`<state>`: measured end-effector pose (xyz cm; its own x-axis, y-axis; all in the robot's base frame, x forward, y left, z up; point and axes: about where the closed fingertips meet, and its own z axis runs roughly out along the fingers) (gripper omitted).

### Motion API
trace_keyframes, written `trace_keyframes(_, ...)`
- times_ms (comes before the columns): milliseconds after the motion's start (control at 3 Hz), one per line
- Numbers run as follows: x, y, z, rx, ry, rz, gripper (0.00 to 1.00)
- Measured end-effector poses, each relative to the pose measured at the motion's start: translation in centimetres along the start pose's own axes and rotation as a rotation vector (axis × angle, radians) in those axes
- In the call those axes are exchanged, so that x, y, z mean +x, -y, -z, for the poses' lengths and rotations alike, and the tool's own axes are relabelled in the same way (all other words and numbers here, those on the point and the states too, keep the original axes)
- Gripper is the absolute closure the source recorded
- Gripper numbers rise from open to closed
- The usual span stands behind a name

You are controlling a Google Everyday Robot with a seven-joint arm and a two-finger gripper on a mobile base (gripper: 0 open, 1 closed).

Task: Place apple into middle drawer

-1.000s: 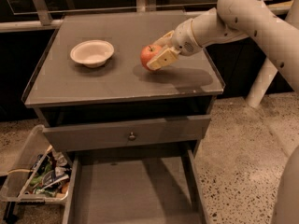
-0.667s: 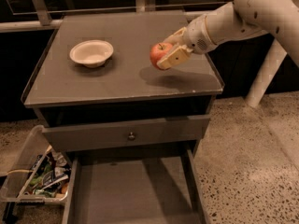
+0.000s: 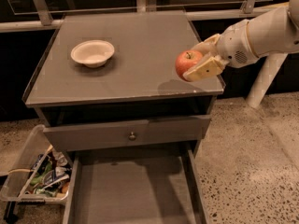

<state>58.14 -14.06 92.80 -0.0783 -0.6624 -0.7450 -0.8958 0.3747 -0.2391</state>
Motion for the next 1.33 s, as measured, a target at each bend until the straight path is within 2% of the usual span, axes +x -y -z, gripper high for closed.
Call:
trace_keyframes(333, 0.0, 0.0, 0.0, 0.000, 0.000, 0.000, 1.00)
trace_keyframes(667, 1.0, -1.4, -1.3, -0.034, 0.005, -0.027, 1.00)
trace_keyframes(1333, 5.4, -7.7, -6.1, -0.099, 0.035, -0.132, 1.00)
